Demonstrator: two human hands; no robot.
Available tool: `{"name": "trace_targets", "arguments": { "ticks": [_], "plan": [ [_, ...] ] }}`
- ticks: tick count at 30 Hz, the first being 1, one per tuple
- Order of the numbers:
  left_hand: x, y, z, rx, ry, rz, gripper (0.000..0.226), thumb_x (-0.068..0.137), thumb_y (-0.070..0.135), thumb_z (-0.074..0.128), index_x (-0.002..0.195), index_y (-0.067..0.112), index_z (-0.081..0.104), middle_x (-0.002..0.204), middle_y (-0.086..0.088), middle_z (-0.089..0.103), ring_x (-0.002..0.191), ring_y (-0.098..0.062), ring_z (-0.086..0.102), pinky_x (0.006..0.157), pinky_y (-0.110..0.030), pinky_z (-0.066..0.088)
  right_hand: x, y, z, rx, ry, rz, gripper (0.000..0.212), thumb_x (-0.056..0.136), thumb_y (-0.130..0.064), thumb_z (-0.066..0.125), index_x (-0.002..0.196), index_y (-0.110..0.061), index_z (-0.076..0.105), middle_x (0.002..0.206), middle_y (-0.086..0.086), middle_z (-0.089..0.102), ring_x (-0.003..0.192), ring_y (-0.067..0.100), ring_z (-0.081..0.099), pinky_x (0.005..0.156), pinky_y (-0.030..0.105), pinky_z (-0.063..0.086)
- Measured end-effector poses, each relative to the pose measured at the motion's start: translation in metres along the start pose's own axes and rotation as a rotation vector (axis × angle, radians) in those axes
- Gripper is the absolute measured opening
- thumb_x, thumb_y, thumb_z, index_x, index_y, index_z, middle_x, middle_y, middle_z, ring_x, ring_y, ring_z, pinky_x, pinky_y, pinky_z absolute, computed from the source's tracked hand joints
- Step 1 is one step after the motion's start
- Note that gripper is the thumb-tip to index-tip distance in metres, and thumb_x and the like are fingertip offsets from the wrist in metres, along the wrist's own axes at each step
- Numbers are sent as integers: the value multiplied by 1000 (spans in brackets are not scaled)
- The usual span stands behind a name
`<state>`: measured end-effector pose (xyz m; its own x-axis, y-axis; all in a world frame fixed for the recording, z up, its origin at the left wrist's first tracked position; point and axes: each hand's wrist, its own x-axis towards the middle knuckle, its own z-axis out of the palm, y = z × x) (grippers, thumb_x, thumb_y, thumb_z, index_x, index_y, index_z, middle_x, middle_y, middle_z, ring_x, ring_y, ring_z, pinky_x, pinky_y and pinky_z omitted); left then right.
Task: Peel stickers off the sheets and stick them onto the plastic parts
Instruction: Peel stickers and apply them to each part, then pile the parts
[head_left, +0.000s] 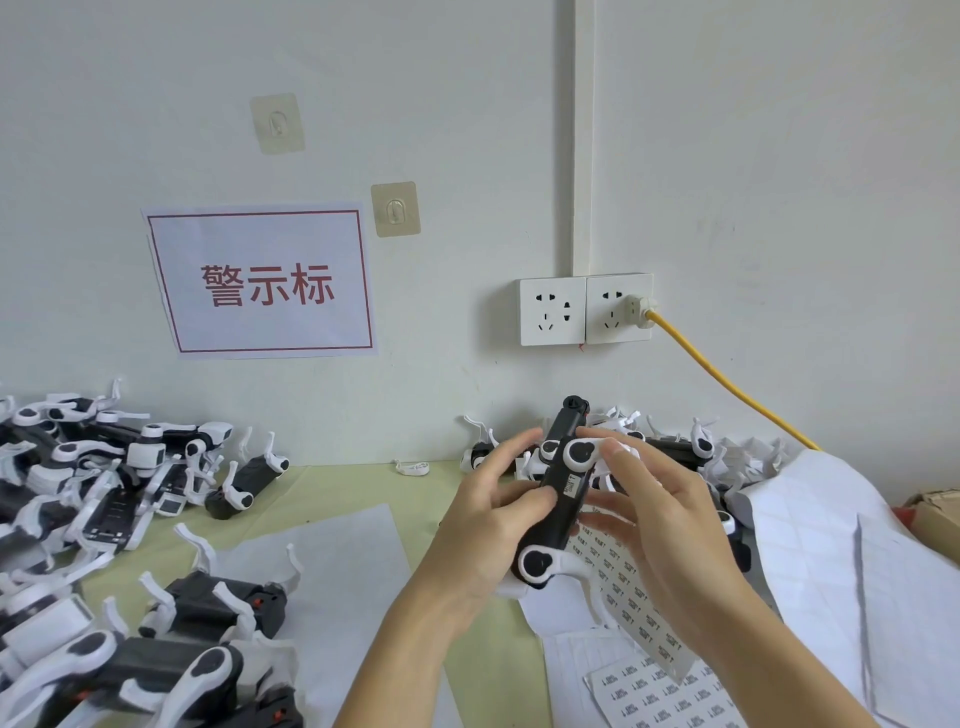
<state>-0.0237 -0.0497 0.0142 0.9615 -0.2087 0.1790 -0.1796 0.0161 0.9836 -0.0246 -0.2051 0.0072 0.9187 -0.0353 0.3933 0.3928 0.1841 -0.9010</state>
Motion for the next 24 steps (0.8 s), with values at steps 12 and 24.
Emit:
{"name": "trace_targets", "arguments": {
  "ticks": [12, 24],
  "plan": [
    [8, -3, -4, -365, 249, -177, 20, 97, 23, 61, 97, 4, 67, 90, -17, 72, 73, -32, 71, 64, -34, 61, 4, 5, -3, 265, 226, 38, 29, 101, -30, 55, 127, -28, 67, 121, -5, 72, 111, 20, 69, 98, 41, 52],
    [13, -4, -16, -469, 489, 1, 25, 104, 17, 48, 109, 5, 69, 99, -14, 68, 95, -38, 60, 79, -42, 50, 4, -7, -23, -67, -205, 186, 60, 71, -34, 78, 123, -57, 59, 137, -12, 58, 128, 11, 55, 105, 49, 45]
  ]
}}
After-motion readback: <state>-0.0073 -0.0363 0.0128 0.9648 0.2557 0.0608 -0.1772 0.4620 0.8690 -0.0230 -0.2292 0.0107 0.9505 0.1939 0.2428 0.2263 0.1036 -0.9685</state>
